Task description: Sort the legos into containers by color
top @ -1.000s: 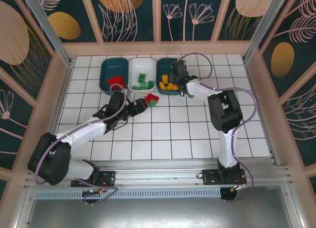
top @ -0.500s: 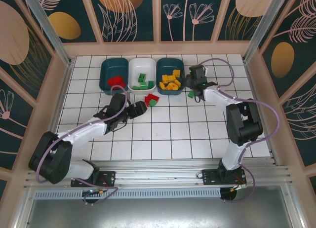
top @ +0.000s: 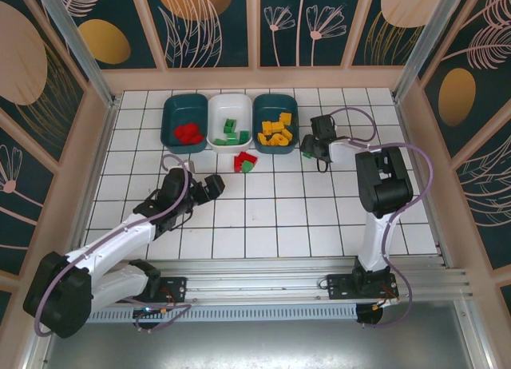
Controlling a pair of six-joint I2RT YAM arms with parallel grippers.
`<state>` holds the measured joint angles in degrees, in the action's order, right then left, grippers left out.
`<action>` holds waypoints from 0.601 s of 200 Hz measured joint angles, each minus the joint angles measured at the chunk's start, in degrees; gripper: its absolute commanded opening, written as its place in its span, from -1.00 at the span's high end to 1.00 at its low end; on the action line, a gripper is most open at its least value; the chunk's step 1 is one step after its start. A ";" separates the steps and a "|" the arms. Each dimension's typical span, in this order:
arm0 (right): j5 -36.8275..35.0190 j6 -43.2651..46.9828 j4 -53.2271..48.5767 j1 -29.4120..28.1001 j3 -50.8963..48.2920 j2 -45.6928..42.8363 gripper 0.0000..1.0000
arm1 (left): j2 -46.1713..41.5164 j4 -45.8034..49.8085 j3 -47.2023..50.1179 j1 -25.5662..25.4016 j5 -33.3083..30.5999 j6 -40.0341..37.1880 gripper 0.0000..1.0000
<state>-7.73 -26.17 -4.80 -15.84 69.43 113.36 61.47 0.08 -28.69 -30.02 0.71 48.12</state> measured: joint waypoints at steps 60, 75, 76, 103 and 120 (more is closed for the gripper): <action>0.81 -0.76 2.78 -0.24 -2.27 -0.85 -0.19 | -0.79 0.39 1.07 0.00 0.02 0.35 -0.84; 0.87 -0.98 2.51 -0.72 -3.21 -1.79 -0.13 | -1.01 0.39 1.31 0.00 0.04 0.59 -0.84; 0.87 -0.94 2.43 -0.79 -3.21 -1.88 -0.13 | -1.03 0.37 1.31 0.00 0.04 0.59 -0.84; 0.74 -1.16 1.40 -1.68 -3.65 -2.97 -0.08 | -1.99 0.37 1.75 0.00 0.04 1.01 -0.84; 0.74 -0.94 1.20 -1.99 -5.49 -4.74 -0.03 | -2.64 0.37 2.21 0.00 0.04 1.05 -0.85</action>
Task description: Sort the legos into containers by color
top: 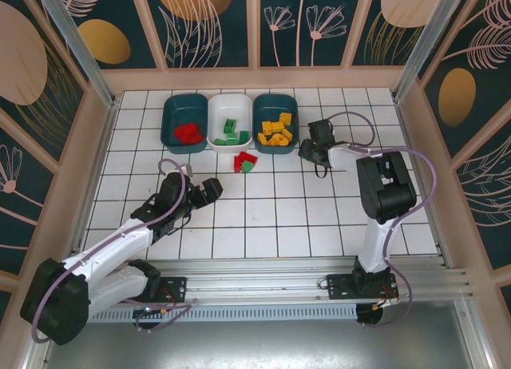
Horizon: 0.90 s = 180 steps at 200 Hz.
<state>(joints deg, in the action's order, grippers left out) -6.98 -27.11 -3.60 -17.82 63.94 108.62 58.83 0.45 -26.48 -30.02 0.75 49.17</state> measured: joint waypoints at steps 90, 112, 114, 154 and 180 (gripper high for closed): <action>-2.75 1.25 -1.22 -3.04 -2.27 -4.46 -0.29 | 0.09 -0.24 0.90 0.00 0.26 0.20 -0.84; -3.48 1.25 -1.31 -2.80 -0.63 -1.16 -0.29 | -0.26 -0.20 0.94 0.00 0.22 0.20 -0.86; -3.48 1.25 -1.31 -2.75 -0.57 -0.92 -0.29 | -0.35 -0.20 0.98 0.00 0.22 0.20 -0.86; -3.87 1.29 -1.57 -2.08 0.98 2.32 -0.22 | -2.54 -0.20 2.14 0.00 0.17 0.39 -0.86; -4.02 1.75 -1.14 -1.64 1.68 3.08 0.00 | -2.54 -0.20 2.21 0.00 0.17 0.42 -0.87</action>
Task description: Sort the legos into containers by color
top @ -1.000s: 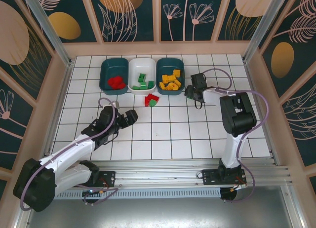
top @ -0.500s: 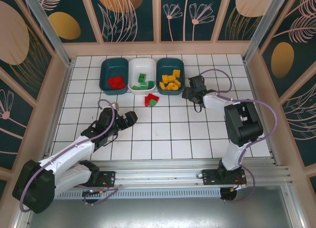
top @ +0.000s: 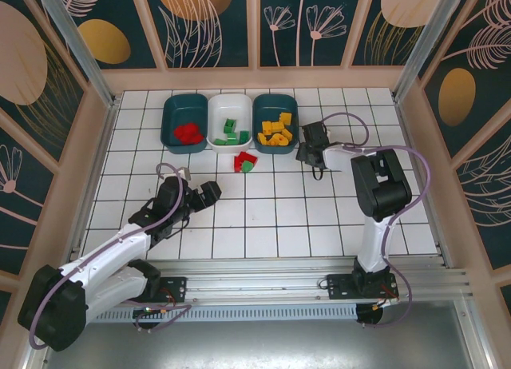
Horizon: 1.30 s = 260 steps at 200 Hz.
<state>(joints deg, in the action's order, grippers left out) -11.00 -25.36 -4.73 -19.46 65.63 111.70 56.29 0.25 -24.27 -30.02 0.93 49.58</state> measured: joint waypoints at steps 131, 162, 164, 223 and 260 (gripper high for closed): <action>-1.11 0.87 4.09 -12.22 1.51 -12.22 0.47 | -6.47 -2.19 6.60 10.84 -0.72 3.56 -0.97; 2.16 2.05 6.25 -19.04 13.51 -1.99 0.48 | -6.82 -3.39 11.17 17.14 5.14 5.84 -0.97; 2.19 2.19 6.34 -19.32 14.25 -1.25 0.48 | -6.67 -3.41 11.15 17.16 5.57 5.84 -0.97; 3.85 4.20 1.40 -21.07 35.76 16.87 0.16 | -7.63 -1.33 10.95 17.18 11.89 3.56 -0.97; 2.80 5.20 -3.67 -21.05 42.49 20.04 -0.20 | -7.98 -1.03 10.01 17.18 13.11 2.32 -0.97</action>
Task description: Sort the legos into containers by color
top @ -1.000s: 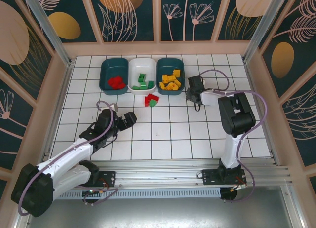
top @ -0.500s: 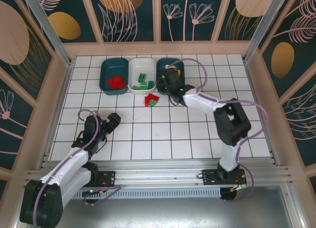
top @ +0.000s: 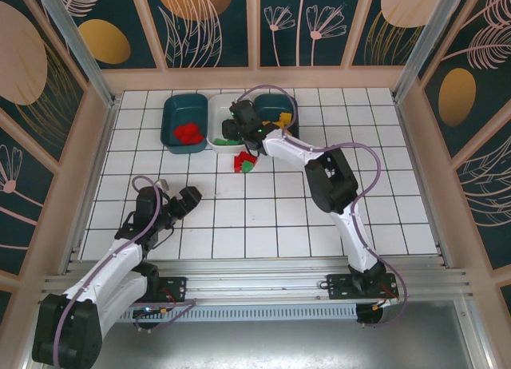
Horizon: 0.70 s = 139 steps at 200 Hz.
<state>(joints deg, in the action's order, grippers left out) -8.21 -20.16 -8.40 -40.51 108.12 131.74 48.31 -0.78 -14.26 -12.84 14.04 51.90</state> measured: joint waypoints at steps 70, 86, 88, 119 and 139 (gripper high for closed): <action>-5.55 -1.90 -0.35 -2.27 -16.87 -13.14 -0.22 | 3.04 -0.70 -1.79 0.00 3.17 -0.44 -0.97; -6.51 -4.04 -0.52 -3.76 -22.62 -17.51 -0.25 | 3.45 -1.90 -1.84 0.00 4.02 -0.37 -0.95; -6.58 -4.52 -0.48 -3.98 -23.23 -17.92 -0.26 | 3.61 -2.10 -1.84 0.00 4.11 -0.31 -0.95; -7.15 -8.81 -0.98 -5.60 -27.63 -19.04 -0.32 | 6.40 -5.51 -1.81 0.00 5.88 0.74 -0.91; -7.69 -10.71 -2.03 -5.68 -27.61 -17.64 -0.33 | 7.21 -6.54 -1.81 -0.02 6.60 1.36 -0.92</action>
<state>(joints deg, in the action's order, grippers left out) -15.90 -30.87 -10.44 -46.19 80.51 114.10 55.53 -7.31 -16.08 -12.86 20.64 53.25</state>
